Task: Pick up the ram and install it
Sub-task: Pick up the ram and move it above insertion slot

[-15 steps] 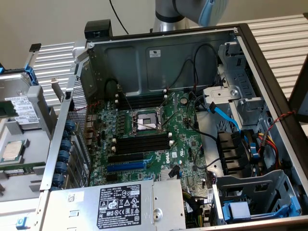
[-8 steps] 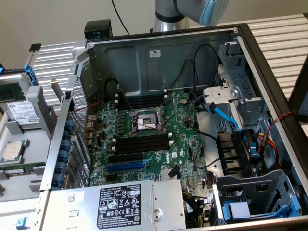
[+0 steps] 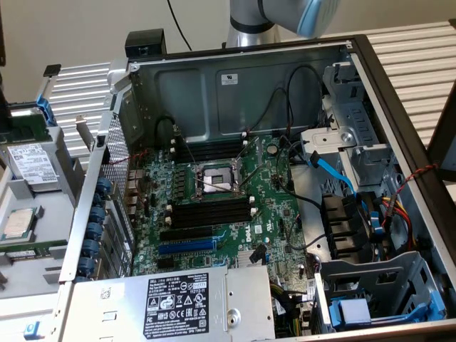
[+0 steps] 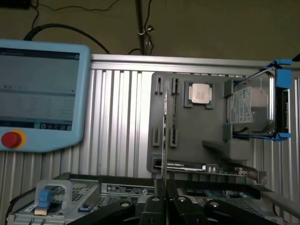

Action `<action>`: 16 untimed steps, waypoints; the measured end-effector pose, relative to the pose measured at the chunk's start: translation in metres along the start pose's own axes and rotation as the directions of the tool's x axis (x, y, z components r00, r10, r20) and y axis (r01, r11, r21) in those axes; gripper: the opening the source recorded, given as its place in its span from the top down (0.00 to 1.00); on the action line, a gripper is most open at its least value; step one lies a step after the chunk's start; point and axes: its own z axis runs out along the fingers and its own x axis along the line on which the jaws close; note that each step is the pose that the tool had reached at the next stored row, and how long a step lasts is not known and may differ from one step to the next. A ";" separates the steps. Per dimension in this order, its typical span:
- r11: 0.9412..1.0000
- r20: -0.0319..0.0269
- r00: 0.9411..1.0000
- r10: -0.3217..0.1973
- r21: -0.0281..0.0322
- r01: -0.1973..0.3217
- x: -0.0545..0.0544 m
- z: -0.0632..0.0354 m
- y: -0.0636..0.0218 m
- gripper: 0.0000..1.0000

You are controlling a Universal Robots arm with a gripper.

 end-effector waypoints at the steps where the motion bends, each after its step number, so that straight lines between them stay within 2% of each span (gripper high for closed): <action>1: 1.000 0.000 1.000 0.000 -0.001 0.000 0.000 -0.0006 -0.0041 0.87; 16: 1.000 0.000 1.000 -0.002 -0.001 0.002 0.002 -0.0084 -0.0721 0.87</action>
